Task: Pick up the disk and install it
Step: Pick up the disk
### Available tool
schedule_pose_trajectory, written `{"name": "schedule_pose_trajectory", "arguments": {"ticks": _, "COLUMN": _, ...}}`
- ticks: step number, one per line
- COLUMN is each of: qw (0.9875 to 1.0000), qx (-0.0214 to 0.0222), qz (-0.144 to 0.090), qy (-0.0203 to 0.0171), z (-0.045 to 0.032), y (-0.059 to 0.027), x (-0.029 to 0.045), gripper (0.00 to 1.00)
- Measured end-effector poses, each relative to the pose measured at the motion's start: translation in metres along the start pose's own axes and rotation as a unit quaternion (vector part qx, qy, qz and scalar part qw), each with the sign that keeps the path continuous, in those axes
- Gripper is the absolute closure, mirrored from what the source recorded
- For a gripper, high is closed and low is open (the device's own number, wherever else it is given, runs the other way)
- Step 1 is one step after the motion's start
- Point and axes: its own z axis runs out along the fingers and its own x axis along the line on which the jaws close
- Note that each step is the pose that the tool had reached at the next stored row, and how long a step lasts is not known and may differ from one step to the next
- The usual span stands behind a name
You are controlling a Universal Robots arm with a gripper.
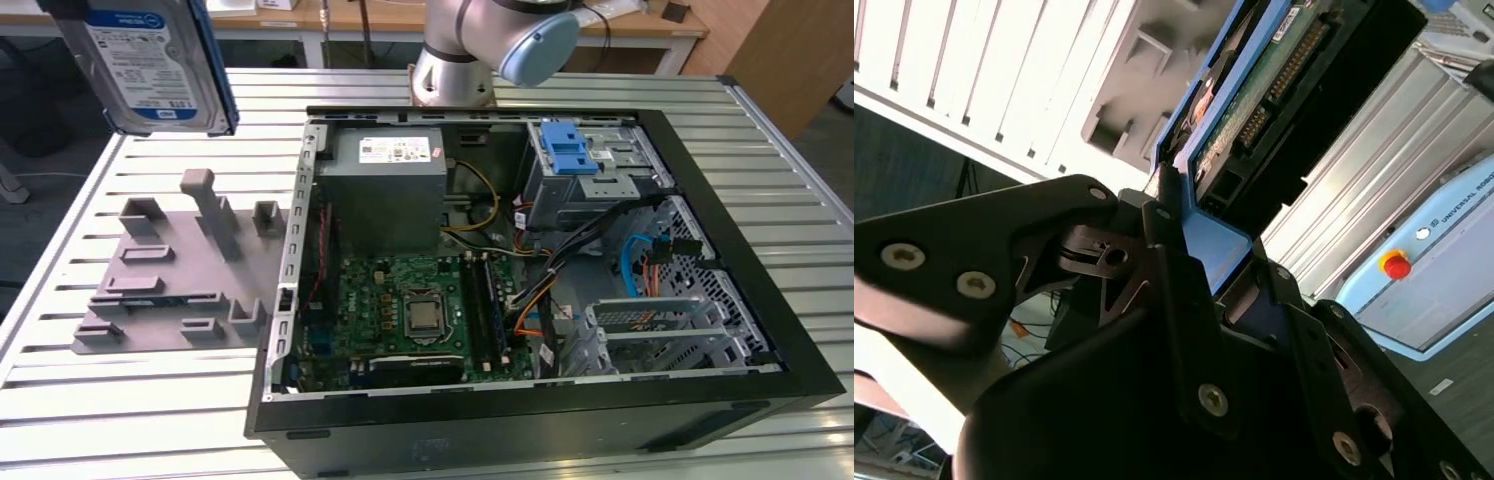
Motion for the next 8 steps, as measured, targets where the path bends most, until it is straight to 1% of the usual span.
{"name": "schedule_pose_trajectory", "arguments": {"ticks": 4, "qw": 1.0000, "qx": -0.0001, "qz": 0.000, "qy": 0.0000, "z": 0.0002, "y": -0.0181, "x": -0.0002, "gripper": 0.64}}
{"name": "schedule_pose_trajectory", "arguments": {"ticks": 5, "qw": 1.0000, "qx": 0.0000, "qz": 0.000, "qy": 0.0000, "z": 0.0002, "y": -0.0213, "x": 0.0001, "gripper": 0.64}}
{"name": "schedule_pose_trajectory", "arguments": {"ticks": 6, "qw": 1.0000, "qx": -0.0001, "qz": 0.000, "qy": 0.0000, "z": 0.0003, "y": -0.0228, "x": 0.0009, "gripper": 0.64}}
{"name": "schedule_pose_trajectory", "arguments": {"ticks": 8, "qw": 1.0000, "qx": -0.0001, "qz": 0.000, "qy": 0.0001, "z": 0.0010, "y": -0.0240, "x": 0.0060, "gripper": 0.64}}
